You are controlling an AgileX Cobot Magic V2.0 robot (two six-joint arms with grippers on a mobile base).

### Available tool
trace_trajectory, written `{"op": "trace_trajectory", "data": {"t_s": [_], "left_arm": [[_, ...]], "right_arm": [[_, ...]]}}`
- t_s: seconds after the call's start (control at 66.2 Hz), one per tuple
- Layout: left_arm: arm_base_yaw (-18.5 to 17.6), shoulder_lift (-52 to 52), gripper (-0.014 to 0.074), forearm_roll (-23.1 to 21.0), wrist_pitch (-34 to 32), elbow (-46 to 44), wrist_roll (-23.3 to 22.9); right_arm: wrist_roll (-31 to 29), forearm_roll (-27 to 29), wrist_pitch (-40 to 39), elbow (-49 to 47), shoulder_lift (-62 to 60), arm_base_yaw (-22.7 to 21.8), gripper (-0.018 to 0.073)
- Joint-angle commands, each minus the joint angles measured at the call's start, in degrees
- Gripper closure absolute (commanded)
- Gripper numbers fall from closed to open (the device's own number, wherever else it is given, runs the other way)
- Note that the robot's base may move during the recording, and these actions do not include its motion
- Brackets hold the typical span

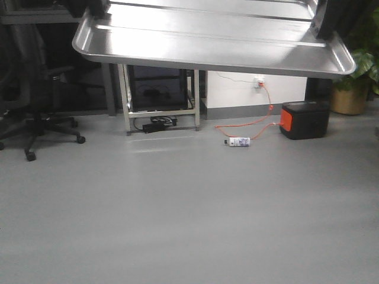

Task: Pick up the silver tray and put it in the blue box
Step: 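Carry the raised silver tray with both grippers toward the blue bin shelf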

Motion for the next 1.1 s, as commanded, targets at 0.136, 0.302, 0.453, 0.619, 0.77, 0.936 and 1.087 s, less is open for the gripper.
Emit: {"op": "trace_trajectory", "data": {"t_s": [0.136, 0.302, 0.453, 0.619, 0.77, 0.936, 1.087], "left_arm": [[0.0, -2.3, 0.0693, 2.4, 0.1, -1.6, 0.4], [0.0, -2.3, 0.0693, 2.4, 0.1, -1.6, 0.4], [0.0, -2.3, 0.0693, 2.1, 0.1, -1.6, 0.4], [0.0, -2.3, 0.0693, 2.1, 0.1, -1.6, 0.4], [0.0, -2.3, 0.0693, 2.1, 0.1, -1.6, 0.4], [0.0, -2.3, 0.0693, 2.1, 0.1, -1.6, 0.4], [0.0, -2.3, 0.0693, 2.1, 0.1, -1.6, 0.4]], "right_arm": [[-0.7, -3.5, -1.7, -2.0, -1.9, -0.2, 0.0501], [-0.7, -3.5, -1.7, -2.0, -1.8, -0.2, 0.0501], [-0.7, -3.5, -1.7, -2.0, -1.8, -0.2, 0.0501], [-0.7, -3.5, -1.7, -2.0, -1.8, -0.2, 0.0501], [-0.7, -3.5, -1.7, -2.0, -1.8, -0.2, 0.0501], [-0.7, -3.5, -1.7, -2.0, -1.8, -0.2, 0.0501], [-0.7, -3.5, -1.7, -2.0, -1.8, -0.2, 0.0501]]}}
